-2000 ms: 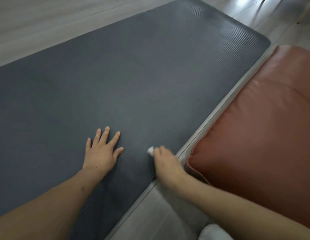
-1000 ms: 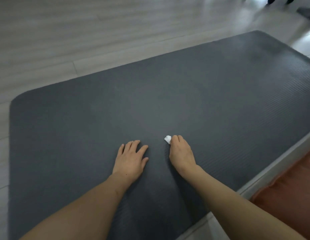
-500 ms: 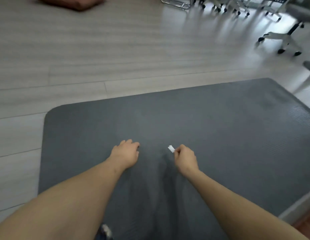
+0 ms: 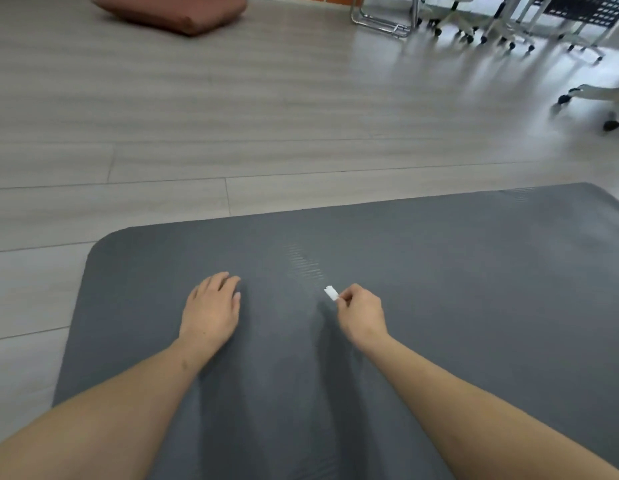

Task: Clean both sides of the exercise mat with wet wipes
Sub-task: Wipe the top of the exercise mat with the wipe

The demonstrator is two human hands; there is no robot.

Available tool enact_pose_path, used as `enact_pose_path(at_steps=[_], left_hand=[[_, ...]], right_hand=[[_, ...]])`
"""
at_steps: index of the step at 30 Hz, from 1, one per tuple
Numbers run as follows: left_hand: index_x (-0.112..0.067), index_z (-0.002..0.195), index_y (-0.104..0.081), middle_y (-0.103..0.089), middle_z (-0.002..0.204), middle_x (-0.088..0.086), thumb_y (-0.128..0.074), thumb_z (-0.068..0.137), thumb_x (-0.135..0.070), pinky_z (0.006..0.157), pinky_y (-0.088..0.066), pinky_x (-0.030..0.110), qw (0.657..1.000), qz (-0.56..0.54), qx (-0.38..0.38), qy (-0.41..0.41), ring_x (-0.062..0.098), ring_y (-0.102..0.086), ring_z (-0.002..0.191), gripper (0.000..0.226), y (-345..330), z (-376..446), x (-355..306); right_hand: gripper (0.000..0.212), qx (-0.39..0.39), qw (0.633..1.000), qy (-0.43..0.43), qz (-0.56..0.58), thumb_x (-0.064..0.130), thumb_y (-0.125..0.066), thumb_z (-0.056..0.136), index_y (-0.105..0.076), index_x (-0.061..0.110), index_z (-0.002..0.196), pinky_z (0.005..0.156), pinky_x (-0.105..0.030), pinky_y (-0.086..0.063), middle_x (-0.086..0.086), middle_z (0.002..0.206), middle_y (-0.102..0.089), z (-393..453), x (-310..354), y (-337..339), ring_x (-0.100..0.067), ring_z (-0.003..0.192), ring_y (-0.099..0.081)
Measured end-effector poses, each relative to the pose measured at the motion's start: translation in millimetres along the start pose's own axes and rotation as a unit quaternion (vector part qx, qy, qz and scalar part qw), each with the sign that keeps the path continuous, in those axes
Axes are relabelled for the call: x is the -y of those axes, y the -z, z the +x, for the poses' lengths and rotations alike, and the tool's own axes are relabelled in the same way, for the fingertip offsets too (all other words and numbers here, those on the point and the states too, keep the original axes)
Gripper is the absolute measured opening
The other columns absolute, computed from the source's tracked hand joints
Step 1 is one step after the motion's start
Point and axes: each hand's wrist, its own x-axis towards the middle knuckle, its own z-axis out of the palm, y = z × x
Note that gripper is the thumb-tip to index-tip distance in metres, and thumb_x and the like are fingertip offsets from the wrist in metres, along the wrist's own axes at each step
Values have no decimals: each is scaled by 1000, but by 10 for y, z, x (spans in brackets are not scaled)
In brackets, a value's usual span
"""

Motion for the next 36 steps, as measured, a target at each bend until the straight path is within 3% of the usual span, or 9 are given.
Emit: enact_pose_path(at_steps=[6,13,18,20,23,25,28,31,36], left_hand=[[-26,149,-51,-39,164,0,-39,109,-35,125,-19,55,998,32,-35,34,26,-26,155,43,-25,475,674],[-47,162,-16,1,174,-11,-16,107,-53,126,10,56,995,68,2,74,17,11,160,55,-44,790,999],[-50,162,-7,8,173,-12,-14,105,-54,126,10,56,994,79,13,71,16,16,159,58,-10,796,1003],[-50,162,-7,9,173,-13,-13,104,-54,126,10,56,994,81,23,72,15,17,158,58,-2,816,1004],[-49,162,-10,6,172,-15,-12,105,-53,127,9,53,994,71,10,79,13,16,158,58,-23,842,1024],[-46,163,-15,2,172,-17,-12,105,-52,128,8,51,995,55,2,87,10,13,158,58,1,863,1038],[-44,163,-17,0,171,-18,-12,105,-52,128,8,50,994,49,0,96,8,12,158,59,-7,873,1021],[-45,163,-15,3,171,-17,-6,103,-55,127,10,52,995,56,9,87,11,15,158,61,-11,895,1034],[-47,163,-11,7,171,-14,3,95,-59,126,12,54,994,70,26,81,14,18,158,70,-5,916,1047]], right_hand=[[11,-11,998,68,5,22,-53,95,-58,24,86,77,-36,-53,0,91,-65,583,293,-359,-23,84,-62],[7,-70,987,144,-10,20,-52,98,-57,16,95,78,-37,-47,-2,98,-59,1177,657,-642,-23,89,-55],[13,-93,983,156,-19,20,-49,101,-58,11,103,78,-39,-45,-7,105,-56,1530,1034,-878,-28,92,-55],[17,-75,977,195,-51,22,-50,102,-60,7,103,71,-37,-40,-9,104,-54,1584,1150,-986,-29,89,-53],[26,-61,959,263,-85,22,-52,101,-66,3,92,77,-38,-45,-10,95,-53,1536,1200,-1149,-28,89,-50],[28,-61,962,253,-82,17,-50,101,-68,0,86,75,-38,-46,-10,92,-52,1552,1222,-1174,-28,85,-50],[18,-51,967,238,-81,8,-53,97,-70,3,100,69,-35,-45,-10,95,-52,1621,1216,-1147,-30,81,-52],[19,-60,975,208,-60,12,-54,97,-66,11,112,67,-35,-41,-7,93,-53,1648,1250,-1176,-27,85,-50],[20,-98,980,164,-60,14,-54,97,-69,7,110,71,-41,-49,-10,97,-56,1629,1292,-1310,-29,85,-53]])
